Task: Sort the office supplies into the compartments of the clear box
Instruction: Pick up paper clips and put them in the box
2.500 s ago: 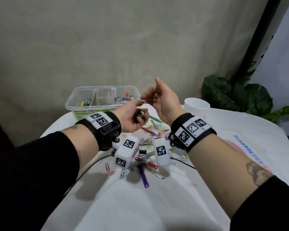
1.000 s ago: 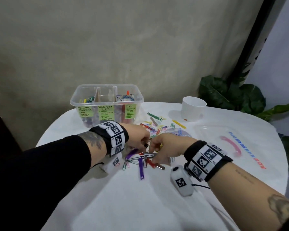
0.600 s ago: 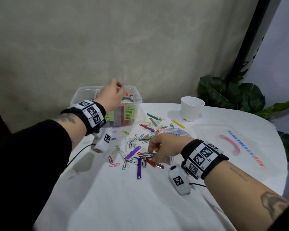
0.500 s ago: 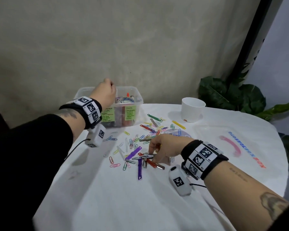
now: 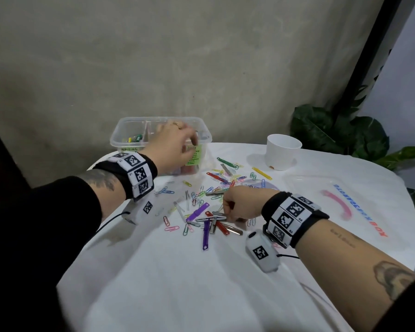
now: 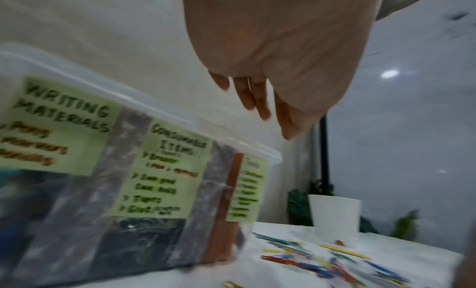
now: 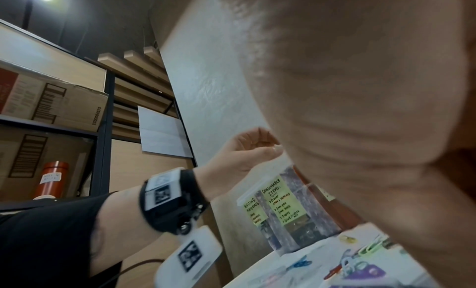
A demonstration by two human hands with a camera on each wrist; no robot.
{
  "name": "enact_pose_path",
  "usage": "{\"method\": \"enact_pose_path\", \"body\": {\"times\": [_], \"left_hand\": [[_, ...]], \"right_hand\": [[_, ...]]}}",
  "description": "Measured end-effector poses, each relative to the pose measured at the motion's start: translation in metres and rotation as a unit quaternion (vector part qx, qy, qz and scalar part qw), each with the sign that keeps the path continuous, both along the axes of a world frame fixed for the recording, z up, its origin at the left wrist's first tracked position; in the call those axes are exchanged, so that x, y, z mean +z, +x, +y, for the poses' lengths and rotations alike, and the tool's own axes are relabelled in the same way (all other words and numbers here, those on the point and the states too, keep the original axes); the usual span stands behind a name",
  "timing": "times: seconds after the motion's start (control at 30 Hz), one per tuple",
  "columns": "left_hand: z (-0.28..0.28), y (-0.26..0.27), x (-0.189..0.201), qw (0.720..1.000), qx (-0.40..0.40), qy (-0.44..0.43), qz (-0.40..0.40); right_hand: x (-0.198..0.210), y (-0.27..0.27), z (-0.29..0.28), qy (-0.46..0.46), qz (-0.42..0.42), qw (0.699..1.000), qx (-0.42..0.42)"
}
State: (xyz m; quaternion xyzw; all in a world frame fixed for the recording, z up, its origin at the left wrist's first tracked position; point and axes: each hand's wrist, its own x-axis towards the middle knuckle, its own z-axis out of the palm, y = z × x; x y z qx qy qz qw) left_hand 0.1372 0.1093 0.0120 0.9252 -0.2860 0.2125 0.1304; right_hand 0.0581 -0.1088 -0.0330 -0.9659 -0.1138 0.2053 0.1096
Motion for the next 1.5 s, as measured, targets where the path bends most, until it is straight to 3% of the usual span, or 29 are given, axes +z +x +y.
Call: {"method": "enact_pose_path", "body": {"times": [0.1, 0.17, 0.23, 0.4, 0.47, 0.6, 0.77, 0.83, 0.9, 1.03, 1.1, 1.17, 1.2, 1.23, 1.33, 1.5], "left_hand": [[-0.014, -0.027, -0.005, 0.975, -0.12, 0.071, 0.174], [-0.023, -0.04, -0.013, 0.95, -0.121, 0.128, 0.259], [-0.033, -0.048, -0.023, 0.94, -0.101, 0.147, 0.292], [-0.053, -0.057, -0.039, 0.954, -0.086, 0.064, 0.281], [-0.058, -0.057, -0.04, 0.944, -0.089, -0.034, 0.315], [-0.064, -0.063, -0.037, 0.87, -0.105, -0.265, 0.402], [-0.071, -0.072, -0.049, 0.753, -0.09, -0.44, 0.481], [-0.075, -0.077, -0.053, 0.702, -0.08, -0.486, 0.514], [-0.079, -0.081, -0.052, 0.681, -0.052, -0.516, 0.516], [-0.076, -0.077, -0.045, 0.735, 0.027, -0.478, 0.481], [-0.07, -0.077, -0.042, 0.796, 0.012, -0.369, 0.48], [-0.064, -0.08, -0.037, 0.866, -0.008, -0.188, 0.462], [-0.06, -0.083, -0.035, 0.889, -0.016, -0.096, 0.448], [-0.058, -0.085, -0.033, 0.898, -0.016, -0.019, 0.438], [-0.05, -0.093, -0.032, 0.885, 0.032, 0.144, 0.442], [-0.044, -0.103, -0.043, 0.9, 0.069, 0.238, 0.359]], "right_hand": [[0.002, 0.0, -0.004, 0.028, -0.014, 0.999, -0.014], [0.003, -0.001, -0.009, 0.087, -0.01, 0.996, -0.03], [0.001, -0.002, -0.016, 0.159, 0.006, 0.985, -0.061], [0.001, -0.011, -0.027, 0.329, -0.003, 0.935, -0.128], [0.002, -0.016, -0.028, 0.401, -0.024, 0.9, -0.17], [0.001, -0.021, -0.027, 0.544, -0.038, 0.801, -0.248], [-0.002, -0.029, -0.022, 0.626, -0.065, 0.719, -0.295], [-0.003, -0.032, -0.02, 0.644, -0.062, 0.701, -0.3], [-0.006, -0.034, -0.02, 0.609, -0.067, 0.727, -0.309], [-0.008, -0.042, -0.019, 0.39, -0.014, 0.856, -0.338], [-0.004, -0.047, -0.014, 0.298, 0.04, 0.893, -0.336], [0.0, -0.047, -0.009, 0.198, 0.015, 0.925, -0.324], [0.0, -0.044, -0.007, 0.148, -0.019, 0.939, -0.311], [0.0, -0.042, -0.004, 0.107, -0.05, 0.948, -0.296], [-0.002, -0.038, 0.008, 0.069, -0.058, 0.959, -0.268], [-0.001, -0.038, 0.019, 0.035, -0.059, 0.976, -0.208]]}}
